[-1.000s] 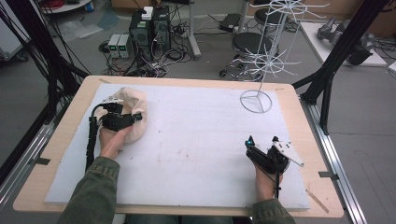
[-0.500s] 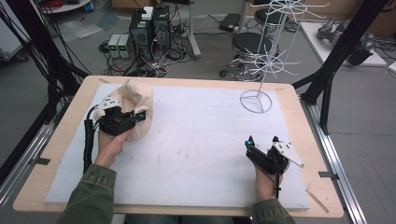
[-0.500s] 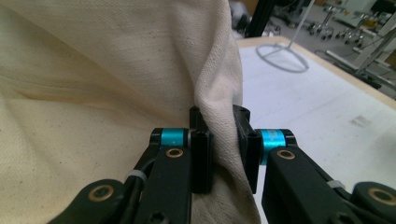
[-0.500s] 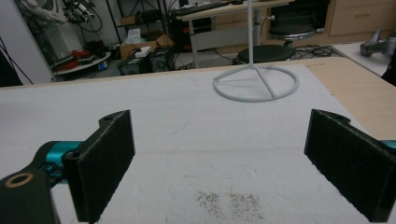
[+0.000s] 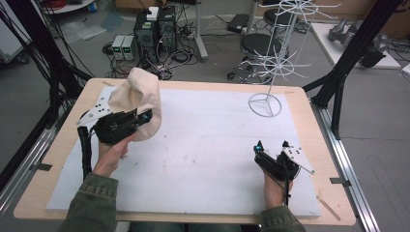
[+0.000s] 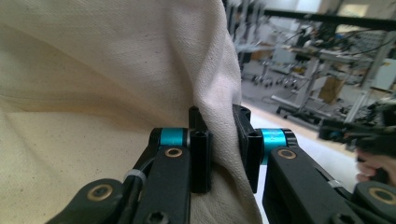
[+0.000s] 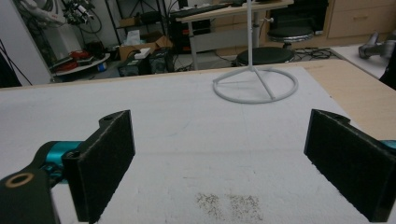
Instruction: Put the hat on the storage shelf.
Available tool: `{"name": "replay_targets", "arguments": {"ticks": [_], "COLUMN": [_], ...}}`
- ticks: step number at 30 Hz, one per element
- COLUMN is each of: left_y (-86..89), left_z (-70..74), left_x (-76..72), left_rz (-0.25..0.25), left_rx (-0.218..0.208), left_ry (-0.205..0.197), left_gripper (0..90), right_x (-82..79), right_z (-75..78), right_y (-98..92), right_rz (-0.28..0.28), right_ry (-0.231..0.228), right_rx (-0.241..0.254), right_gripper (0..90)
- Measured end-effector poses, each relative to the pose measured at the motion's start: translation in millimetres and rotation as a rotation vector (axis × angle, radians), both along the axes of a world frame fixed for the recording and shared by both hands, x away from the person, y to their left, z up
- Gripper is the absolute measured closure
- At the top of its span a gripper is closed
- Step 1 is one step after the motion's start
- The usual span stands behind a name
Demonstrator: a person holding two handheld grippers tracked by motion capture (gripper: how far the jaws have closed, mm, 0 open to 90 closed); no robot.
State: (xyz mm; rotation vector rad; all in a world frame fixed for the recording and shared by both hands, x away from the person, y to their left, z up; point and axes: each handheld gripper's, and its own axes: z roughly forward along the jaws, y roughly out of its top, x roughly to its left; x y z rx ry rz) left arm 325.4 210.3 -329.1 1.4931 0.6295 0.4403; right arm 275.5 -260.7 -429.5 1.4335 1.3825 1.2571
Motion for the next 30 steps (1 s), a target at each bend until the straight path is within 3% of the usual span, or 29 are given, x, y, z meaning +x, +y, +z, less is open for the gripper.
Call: {"name": "replay_targets", "arguments": {"ticks": [2,3,5,6,13,17,19,30], "left_y": [-7.5,-7.5,-13.9,-13.9,-25.5,-29.4,-31.0,-57.5], "left_z": [13.4,13.4,26.0,26.0,54.7,63.7,65.0,86.6], "left_x": [-8.6,-8.6,-16.3,-16.3,-23.7,-25.5,-25.3,-19.4], "left_rz": [-0.028,-0.028,-0.064,-0.064,-0.091,-0.105,-0.109,-0.151], "left_rx": [0.002,0.002,0.005,0.005,0.019,-0.013,-0.022,-0.038], "left_ry": [-0.069,-0.069,-0.123,-0.123,-0.262,-0.308,-0.310,-0.376], "left_gripper": [79.0,78.9,78.9,78.9,78.8,78.9,78.9,78.8], "right_x": [-0.3,-0.6,-0.9,-0.9,-1.3,-1.3,-1.2,-0.4], "right_z": [0.1,0.3,0.4,0.5,0.6,0.6,0.8,1.0], "right_y": [0.0,0.3,0.4,0.3,0.6,0.8,1.0,0.2], "right_rz": [-0.001,-0.002,-0.003,-0.001,0.004,-0.002,-0.003,0.015], "right_ry": [-0.004,-0.004,-0.006,-0.006,-0.009,-0.014,-0.016,-0.033], "right_rx": [-0.003,0.001,0.000,0.003,0.001,0.003,0.001,0.010], "right_gripper": [7.5,7.5,7.6,7.6,7.5,7.6,7.6,9.5]}}
